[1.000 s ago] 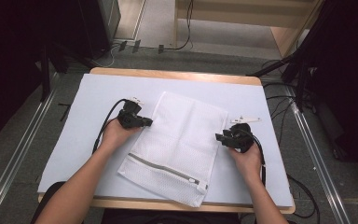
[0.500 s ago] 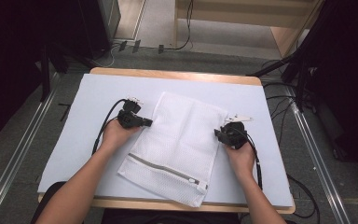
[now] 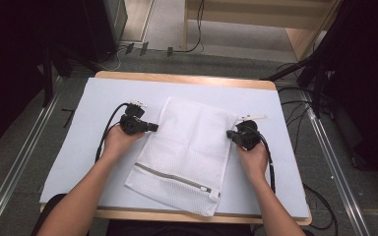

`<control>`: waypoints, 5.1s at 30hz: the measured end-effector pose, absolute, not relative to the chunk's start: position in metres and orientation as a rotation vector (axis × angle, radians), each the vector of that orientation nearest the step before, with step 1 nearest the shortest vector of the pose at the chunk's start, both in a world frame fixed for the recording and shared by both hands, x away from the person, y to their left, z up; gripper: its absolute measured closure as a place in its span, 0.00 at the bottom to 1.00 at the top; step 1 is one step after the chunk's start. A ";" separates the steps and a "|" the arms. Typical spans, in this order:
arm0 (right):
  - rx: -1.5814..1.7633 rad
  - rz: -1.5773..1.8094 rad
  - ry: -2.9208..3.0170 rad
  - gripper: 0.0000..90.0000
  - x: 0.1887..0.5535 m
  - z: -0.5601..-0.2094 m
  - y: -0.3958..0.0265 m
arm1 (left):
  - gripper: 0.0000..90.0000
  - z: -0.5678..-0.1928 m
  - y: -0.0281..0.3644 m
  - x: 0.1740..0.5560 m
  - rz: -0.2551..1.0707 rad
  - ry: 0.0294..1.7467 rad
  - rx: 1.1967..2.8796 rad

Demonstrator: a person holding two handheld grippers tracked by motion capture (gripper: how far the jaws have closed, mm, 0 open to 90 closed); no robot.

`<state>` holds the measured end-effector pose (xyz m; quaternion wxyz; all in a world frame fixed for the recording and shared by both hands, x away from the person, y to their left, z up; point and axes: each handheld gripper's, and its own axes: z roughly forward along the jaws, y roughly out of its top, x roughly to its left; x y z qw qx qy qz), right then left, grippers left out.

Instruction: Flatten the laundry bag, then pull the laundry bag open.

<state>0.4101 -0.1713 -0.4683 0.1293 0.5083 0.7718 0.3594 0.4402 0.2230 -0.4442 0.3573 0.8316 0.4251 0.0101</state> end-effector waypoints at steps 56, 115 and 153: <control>1.299 1.208 2.324 0.73 0.439 -0.441 -0.139 | 0.56 -0.423 0.262 0.419 0.058 1.137 2.050; 1.186 1.235 2.546 1.00 0.310 -0.459 -0.138 | 0.53 -0.405 0.175 0.367 -0.031 0.835 2.157; 1.094 1.163 2.615 1.00 0.300 -0.473 -0.132 | 0.83 -0.436 0.113 0.332 -0.176 0.717 2.263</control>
